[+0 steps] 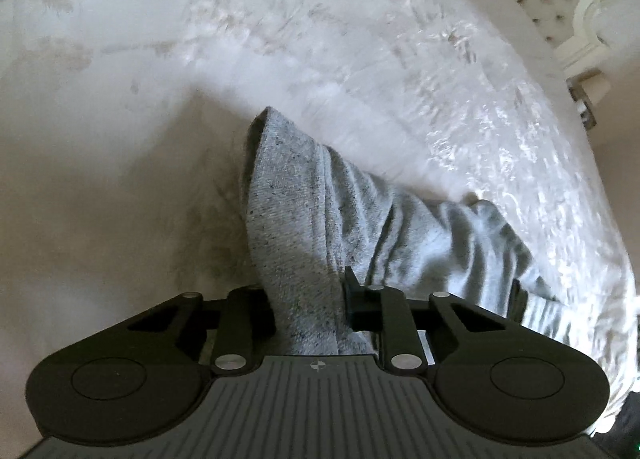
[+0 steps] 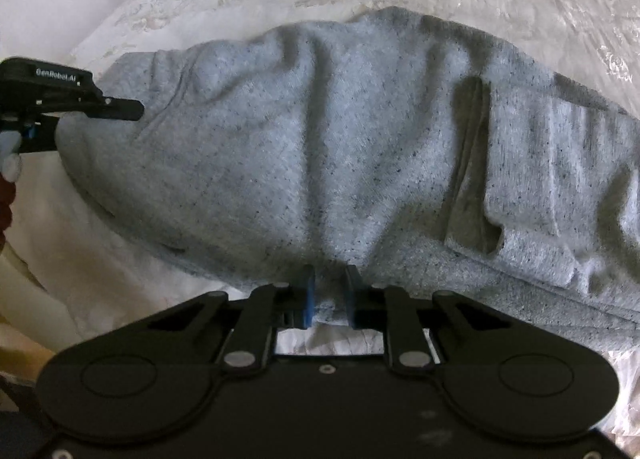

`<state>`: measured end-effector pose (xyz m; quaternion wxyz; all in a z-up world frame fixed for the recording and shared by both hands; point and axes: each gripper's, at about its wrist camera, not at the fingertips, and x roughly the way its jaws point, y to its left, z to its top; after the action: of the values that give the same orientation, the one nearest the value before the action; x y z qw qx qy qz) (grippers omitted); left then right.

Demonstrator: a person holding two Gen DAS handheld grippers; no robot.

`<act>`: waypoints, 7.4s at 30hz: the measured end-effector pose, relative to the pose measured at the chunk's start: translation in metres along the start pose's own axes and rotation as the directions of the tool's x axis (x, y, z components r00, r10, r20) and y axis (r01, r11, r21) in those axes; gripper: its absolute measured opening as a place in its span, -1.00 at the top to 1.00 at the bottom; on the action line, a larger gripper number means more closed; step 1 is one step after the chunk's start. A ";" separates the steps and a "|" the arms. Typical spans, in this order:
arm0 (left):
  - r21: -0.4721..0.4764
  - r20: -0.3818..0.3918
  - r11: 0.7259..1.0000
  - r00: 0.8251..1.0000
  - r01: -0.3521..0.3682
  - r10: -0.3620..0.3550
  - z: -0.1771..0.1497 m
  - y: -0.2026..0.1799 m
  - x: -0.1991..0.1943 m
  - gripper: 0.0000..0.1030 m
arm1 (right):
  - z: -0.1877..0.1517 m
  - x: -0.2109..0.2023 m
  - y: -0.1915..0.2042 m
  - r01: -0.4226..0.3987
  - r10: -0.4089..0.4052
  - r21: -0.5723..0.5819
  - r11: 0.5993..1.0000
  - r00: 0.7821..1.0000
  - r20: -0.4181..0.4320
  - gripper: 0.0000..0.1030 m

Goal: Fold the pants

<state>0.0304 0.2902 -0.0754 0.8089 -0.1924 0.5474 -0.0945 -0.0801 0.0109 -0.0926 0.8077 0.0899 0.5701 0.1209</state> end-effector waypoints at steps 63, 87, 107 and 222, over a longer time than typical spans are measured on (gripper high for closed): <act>0.192 0.051 0.952 0.971 -0.238 0.232 -0.116 -0.247 0.025 -0.47 | -0.005 -0.061 -0.275 -0.209 0.179 0.359 0.910 0.977 0.114 0.49; 0.394 -0.078 0.910 0.981 -0.133 0.177 -0.114 -0.275 0.090 -0.48 | -0.008 -0.107 -0.283 0.087 -0.110 0.216 0.972 0.989 0.098 0.42; 0.435 -0.056 0.893 0.987 -0.115 0.154 -0.088 -0.278 0.084 -0.60 | -0.013 -0.111 -0.300 0.191 -0.248 0.294 0.937 0.954 0.171 -0.32; 0.450 0.082 0.892 0.997 -0.044 0.008 0.027 -0.390 0.138 0.76 | 0.121 -0.156 -0.367 -0.085 -0.036 0.289 0.954 0.922 0.387 0.36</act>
<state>0.1309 -0.1084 -0.0225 0.8533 0.0042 0.4813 -0.2005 0.0184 -0.3871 -0.0162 0.8796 0.2409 0.4096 0.0229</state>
